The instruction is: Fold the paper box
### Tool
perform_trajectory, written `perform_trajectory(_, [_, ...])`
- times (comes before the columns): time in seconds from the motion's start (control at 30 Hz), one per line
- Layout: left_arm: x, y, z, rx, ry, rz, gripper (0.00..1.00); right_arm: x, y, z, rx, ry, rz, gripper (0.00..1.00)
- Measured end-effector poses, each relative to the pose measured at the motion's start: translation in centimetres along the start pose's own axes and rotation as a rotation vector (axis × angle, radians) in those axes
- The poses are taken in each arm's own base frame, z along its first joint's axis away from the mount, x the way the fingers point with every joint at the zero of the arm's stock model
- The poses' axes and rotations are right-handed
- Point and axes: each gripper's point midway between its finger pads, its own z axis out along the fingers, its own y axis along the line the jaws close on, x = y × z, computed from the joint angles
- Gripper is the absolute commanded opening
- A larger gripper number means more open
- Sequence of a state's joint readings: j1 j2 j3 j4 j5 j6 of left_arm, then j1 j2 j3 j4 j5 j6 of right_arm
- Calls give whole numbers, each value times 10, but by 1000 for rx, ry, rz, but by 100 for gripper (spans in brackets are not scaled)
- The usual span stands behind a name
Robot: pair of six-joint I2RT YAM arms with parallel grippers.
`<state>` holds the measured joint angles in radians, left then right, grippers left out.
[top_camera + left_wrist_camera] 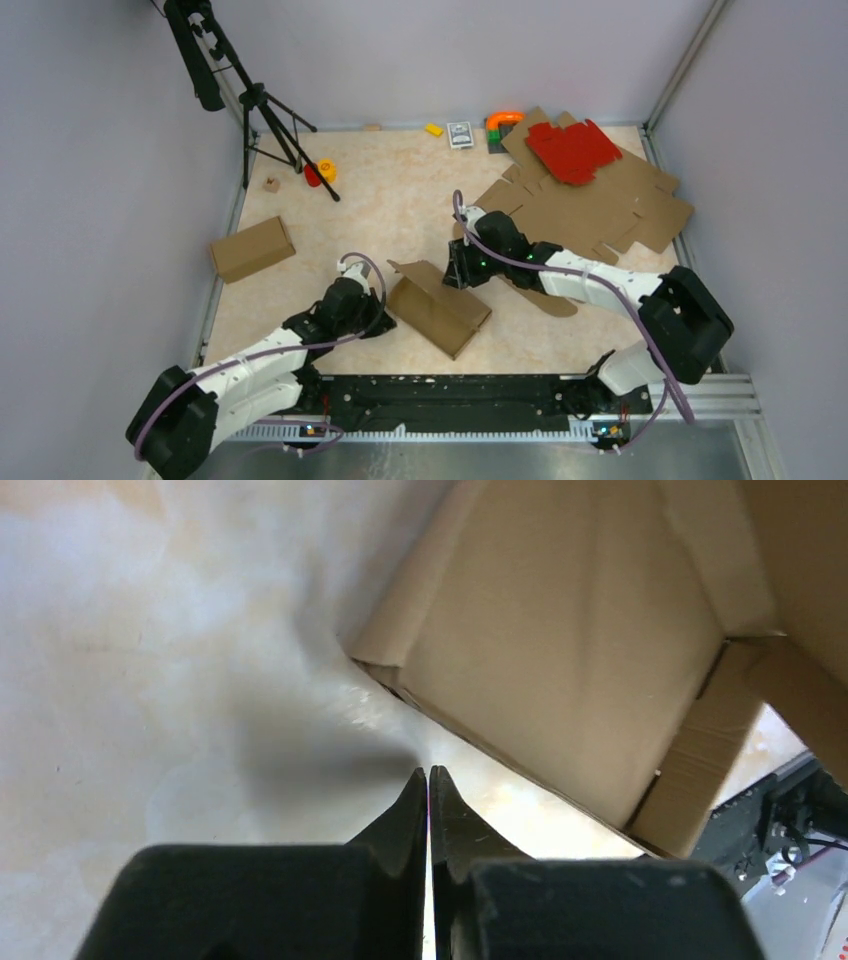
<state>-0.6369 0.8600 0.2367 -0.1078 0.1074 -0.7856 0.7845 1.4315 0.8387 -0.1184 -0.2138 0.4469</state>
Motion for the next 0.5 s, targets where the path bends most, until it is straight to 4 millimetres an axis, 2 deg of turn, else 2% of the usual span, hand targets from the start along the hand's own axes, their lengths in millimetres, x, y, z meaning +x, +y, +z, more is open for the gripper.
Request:
perform_trajectory(0.07, [10,9,6,-24,23,-35,0,1,-1,5,-1,17,-14,42])
perform_trajectory(0.1, [9,8,8,-14,18,-48,0,3,-2,8,0,26,-20,42])
perform_trajectory(0.27, [-2,2,20,2,-26,-70,0,18,-7,19,4,89,-44,43])
perform_trajectory(0.5, [-14,-6,34,39,-67,-65,0,36,-3,26,7,139,-86,43])
